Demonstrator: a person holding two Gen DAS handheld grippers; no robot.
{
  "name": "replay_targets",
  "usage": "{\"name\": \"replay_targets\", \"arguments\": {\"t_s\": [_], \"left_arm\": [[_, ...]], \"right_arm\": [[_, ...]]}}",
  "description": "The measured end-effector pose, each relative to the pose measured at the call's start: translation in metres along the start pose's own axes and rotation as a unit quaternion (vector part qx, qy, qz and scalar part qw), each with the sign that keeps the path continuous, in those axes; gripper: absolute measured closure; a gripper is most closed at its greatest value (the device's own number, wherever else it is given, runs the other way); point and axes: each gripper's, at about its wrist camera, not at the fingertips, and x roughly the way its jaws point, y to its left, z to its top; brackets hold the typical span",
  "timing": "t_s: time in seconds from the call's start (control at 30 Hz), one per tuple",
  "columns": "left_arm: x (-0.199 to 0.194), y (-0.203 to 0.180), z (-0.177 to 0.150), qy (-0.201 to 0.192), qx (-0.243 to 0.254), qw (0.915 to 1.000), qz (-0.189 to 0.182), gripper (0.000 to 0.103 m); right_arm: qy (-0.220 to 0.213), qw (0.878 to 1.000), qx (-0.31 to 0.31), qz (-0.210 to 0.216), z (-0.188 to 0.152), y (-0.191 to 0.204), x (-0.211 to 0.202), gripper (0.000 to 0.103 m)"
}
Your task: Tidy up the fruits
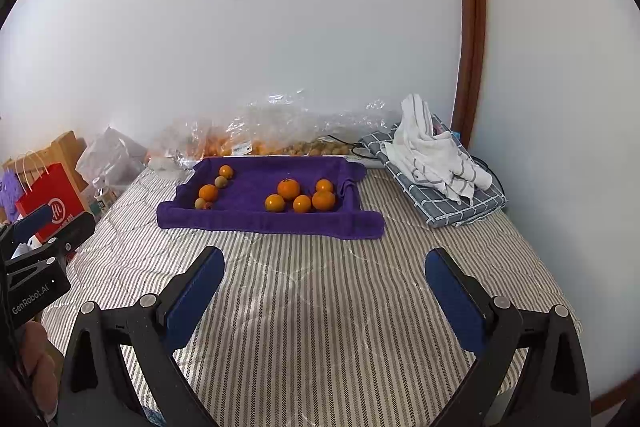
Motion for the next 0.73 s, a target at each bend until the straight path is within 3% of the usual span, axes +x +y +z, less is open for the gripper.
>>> {"name": "replay_targets", "arguments": {"t_s": [0.73], "left_arm": [[0.001, 0.003, 0.006, -0.003, -0.008, 1.0, -0.001, 0.018]], "right_arm": [[-0.017, 1.0, -0.01, -0.001, 0.002, 0.007, -0.012, 0.003]]}}
